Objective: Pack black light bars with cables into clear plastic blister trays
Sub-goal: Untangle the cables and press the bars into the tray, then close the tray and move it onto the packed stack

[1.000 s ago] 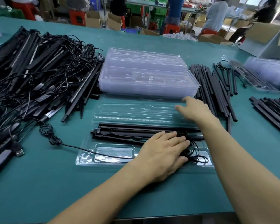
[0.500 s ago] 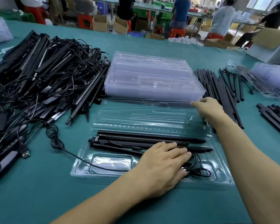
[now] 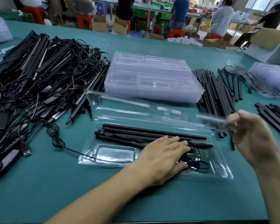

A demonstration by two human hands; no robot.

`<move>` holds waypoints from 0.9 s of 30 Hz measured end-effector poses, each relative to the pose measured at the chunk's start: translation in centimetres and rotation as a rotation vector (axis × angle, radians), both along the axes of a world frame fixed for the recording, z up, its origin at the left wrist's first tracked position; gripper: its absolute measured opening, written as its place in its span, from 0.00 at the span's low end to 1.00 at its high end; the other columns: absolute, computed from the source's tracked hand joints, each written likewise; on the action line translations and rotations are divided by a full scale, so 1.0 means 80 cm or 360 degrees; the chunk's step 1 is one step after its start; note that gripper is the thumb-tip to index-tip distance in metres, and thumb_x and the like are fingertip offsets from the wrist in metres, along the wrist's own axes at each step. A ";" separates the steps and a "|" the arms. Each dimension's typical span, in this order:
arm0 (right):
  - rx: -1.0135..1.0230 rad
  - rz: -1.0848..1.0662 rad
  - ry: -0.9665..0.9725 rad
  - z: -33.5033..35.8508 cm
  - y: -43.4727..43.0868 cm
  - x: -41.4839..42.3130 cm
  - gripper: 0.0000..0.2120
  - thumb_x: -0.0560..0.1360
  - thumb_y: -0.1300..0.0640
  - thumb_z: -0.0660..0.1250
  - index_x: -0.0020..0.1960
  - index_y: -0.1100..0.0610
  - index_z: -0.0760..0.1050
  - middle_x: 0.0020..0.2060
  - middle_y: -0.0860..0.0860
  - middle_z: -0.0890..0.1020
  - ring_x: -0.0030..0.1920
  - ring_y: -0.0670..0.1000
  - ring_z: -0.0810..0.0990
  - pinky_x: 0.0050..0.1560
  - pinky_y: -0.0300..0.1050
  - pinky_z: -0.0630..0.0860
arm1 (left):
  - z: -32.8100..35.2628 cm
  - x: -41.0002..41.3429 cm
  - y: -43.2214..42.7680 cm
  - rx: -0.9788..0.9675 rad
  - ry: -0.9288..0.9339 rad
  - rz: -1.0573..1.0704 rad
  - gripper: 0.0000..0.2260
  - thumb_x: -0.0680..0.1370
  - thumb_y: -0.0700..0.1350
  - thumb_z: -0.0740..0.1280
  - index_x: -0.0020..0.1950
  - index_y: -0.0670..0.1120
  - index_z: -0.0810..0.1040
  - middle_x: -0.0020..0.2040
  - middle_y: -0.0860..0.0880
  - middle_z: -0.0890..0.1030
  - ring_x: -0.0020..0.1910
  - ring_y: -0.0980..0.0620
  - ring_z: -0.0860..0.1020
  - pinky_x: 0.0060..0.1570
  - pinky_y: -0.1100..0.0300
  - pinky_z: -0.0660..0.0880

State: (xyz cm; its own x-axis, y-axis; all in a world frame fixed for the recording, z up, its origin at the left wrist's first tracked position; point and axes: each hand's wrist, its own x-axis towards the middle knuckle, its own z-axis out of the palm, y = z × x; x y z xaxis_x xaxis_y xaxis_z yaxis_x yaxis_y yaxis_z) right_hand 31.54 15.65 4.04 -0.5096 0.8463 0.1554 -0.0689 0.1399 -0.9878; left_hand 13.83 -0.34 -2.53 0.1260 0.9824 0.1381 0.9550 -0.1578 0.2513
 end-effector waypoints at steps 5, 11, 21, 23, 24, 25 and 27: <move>0.0161 -0.0001 -0.0474 -0.033 -0.039 0.047 0.02 0.66 0.56 0.72 0.38 0.53 0.83 0.53 0.46 0.83 0.55 0.41 0.80 0.56 0.38 0.77 | 0.009 0.009 0.003 0.0091 0.0195 -0.0037 0.25 0.84 0.54 0.56 0.78 0.46 0.60 0.78 0.48 0.62 0.78 0.49 0.57 0.76 0.56 0.50; 0.0735 0.0225 -0.0959 -0.054 -0.052 0.045 0.12 0.67 0.49 0.72 0.49 0.37 0.83 0.59 0.37 0.79 0.65 0.38 0.72 0.66 0.30 0.64 | 0.013 0.034 -0.052 0.1081 0.0292 -0.0305 0.05 0.76 0.44 0.70 0.40 0.49 0.82 0.33 0.53 0.76 0.32 0.52 0.74 0.28 0.59 0.70; 0.0630 0.0131 -0.0918 -0.074 -0.070 0.039 0.16 0.74 0.62 0.71 0.51 0.41 0.83 0.62 0.37 0.77 0.74 0.37 0.60 0.72 0.40 0.58 | -0.003 -0.060 -0.104 0.0433 0.0327 0.0215 0.19 0.76 0.55 0.67 0.61 0.47 0.82 0.58 0.52 0.83 0.60 0.50 0.80 0.59 0.54 0.78; 0.0644 0.0074 -0.0982 -0.066 -0.078 0.035 0.15 0.75 0.62 0.70 0.52 0.42 0.83 0.61 0.38 0.78 0.73 0.38 0.62 0.70 0.39 0.58 | -0.009 -0.063 -0.107 0.0431 0.0216 0.0232 0.18 0.78 0.54 0.63 0.64 0.47 0.81 0.60 0.52 0.82 0.63 0.51 0.78 0.62 0.54 0.77; 0.0773 0.0008 -0.1084 -0.065 -0.082 0.034 0.14 0.75 0.62 0.70 0.52 0.43 0.83 0.60 0.40 0.79 0.71 0.41 0.66 0.68 0.40 0.60 | -0.009 -0.064 -0.106 0.0414 0.0166 0.0240 0.18 0.79 0.54 0.62 0.63 0.47 0.81 0.60 0.53 0.82 0.63 0.51 0.78 0.60 0.54 0.77; 0.0962 -0.0075 -0.1207 -0.064 -0.088 0.031 0.14 0.75 0.63 0.71 0.52 0.44 0.83 0.57 0.42 0.80 0.68 0.46 0.71 0.66 0.42 0.64 | -0.008 -0.066 -0.104 0.0404 0.0151 0.0239 0.18 0.78 0.55 0.62 0.62 0.48 0.81 0.59 0.54 0.82 0.62 0.52 0.79 0.58 0.55 0.79; 0.1244 -0.0210 -0.1367 -0.060 -0.104 0.019 0.13 0.73 0.64 0.71 0.51 0.47 0.84 0.49 0.45 0.79 0.55 0.52 0.76 0.56 0.49 0.71 | -0.002 -0.064 -0.099 0.0386 0.0200 0.0252 0.17 0.77 0.58 0.61 0.58 0.51 0.82 0.54 0.56 0.83 0.56 0.52 0.81 0.51 0.57 0.80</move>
State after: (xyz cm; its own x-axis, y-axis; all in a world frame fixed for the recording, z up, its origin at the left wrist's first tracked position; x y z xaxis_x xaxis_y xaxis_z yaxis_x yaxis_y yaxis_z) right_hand 33.10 7.34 -0.78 -0.6154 0.7271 0.3044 0.6406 0.6864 -0.3444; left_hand 8.69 -8.29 -2.71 0.0048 0.9315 0.3636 0.9937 -0.0453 0.1029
